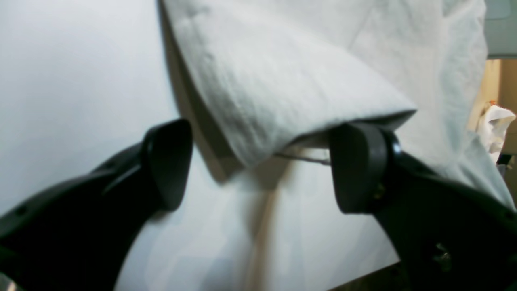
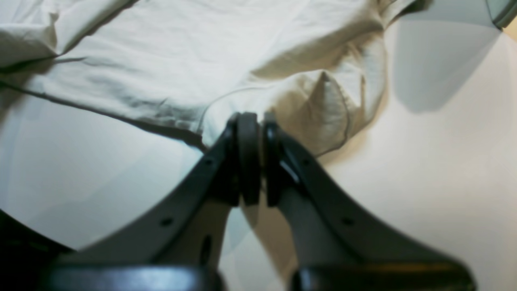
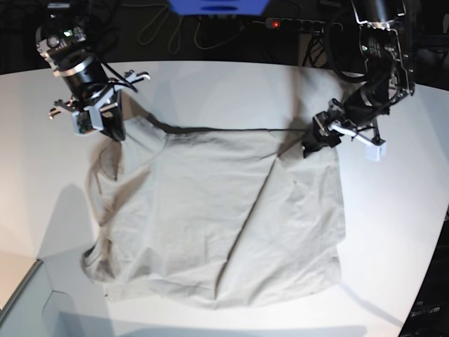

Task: Layout the t-shirt on the table in an organized manner, then fold the t-shirt properly
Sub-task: 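Pull the shirt's shoulder corners apart with both grippers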

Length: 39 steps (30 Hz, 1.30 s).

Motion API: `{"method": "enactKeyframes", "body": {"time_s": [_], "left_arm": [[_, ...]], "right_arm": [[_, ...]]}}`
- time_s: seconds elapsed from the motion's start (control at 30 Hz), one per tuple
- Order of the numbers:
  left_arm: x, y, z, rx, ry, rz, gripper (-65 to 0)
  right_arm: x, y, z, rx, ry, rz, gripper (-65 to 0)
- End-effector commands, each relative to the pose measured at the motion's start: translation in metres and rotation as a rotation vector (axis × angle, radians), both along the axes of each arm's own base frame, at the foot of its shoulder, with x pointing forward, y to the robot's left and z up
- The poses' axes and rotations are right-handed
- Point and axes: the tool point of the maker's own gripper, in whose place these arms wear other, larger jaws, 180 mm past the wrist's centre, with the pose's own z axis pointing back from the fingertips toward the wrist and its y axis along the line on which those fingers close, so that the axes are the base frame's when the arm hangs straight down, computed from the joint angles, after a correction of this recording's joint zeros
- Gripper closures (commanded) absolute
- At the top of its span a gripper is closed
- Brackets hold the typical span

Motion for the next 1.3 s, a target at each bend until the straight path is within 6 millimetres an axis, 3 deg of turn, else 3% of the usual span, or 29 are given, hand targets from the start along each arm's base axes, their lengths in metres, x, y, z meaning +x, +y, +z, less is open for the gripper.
{"method": "enactKeyframes", "body": {"time_s": [0.0, 0.07, 0.17, 0.23, 0.4, 0.57, 0.73, 0.87, 0.93, 1.03, 1.13, 1.27], "left_arm": [[-0.013, 0.001, -0.011, 0.026, 0.066, -0.022, -50.2], [-0.012, 0.003, -0.008, 0.033, 0.06, -0.021, -42.1], [-0.013, 0.006, -0.006, 0.039, 0.054, -0.022, -23.2], [-0.012, 0.012, -0.003, 0.053, 0.048, -0.023, -13.9], [-0.015, 0.037, 0.006, 0.119, 0.035, -0.03, -0.1], [-0.013, 0.087, 0.023, 0.174, 0.0, 0.088, -0.2], [-0.009, 0.124, 0.046, 0.225, -0.051, 0.169, -0.2], [-0.01, 0.117, 0.042, 0.207, -0.042, 0.16, -0.6], [-0.012, 0.098, 0.032, 0.18, -0.023, 0.133, -2.5], [-0.024, 0.071, 0.016, 0.143, 0.017, 0.097, -11.8], [-0.031, 0.048, 0.009, 0.1, 0.032, 0.089, -25.4], [-0.032, 0.042, 0.005, 0.086, 0.043, 0.086, -38.2]], "right_arm": [[0.004, 0.0, 0.012, 0.015, -0.047, 0.001, 0.0], [0.004, 0.0, 0.012, 0.013, -0.049, 0.002, 0.0], [0.004, 0.0, 0.012, 0.012, -0.049, 0.003, 0.0], [0.005, -0.001, 0.012, 0.011, -0.049, 0.003, 0.0], [0.009, -0.006, 0.014, 0.006, -0.057, -0.012, 0.0], [0.01, -0.007, 0.014, 0.004, -0.059, -0.015, -1.0], [-0.003, -0.004, 0.007, 0.008, -0.025, -0.009, -14.2], [-0.005, -0.002, 0.005, 0.014, -0.017, -0.007, -21.5], [-0.005, -0.003, 0.005, 0.012, -0.017, -0.009, -22.7], [-0.006, -0.003, 0.004, 0.011, -0.016, -0.011, -22.6], [-0.006, -0.003, 0.004, 0.011, -0.016, -0.011, -22.6], [-0.007, -0.003, 0.003, 0.012, -0.011, -0.009, -22.6]]}}
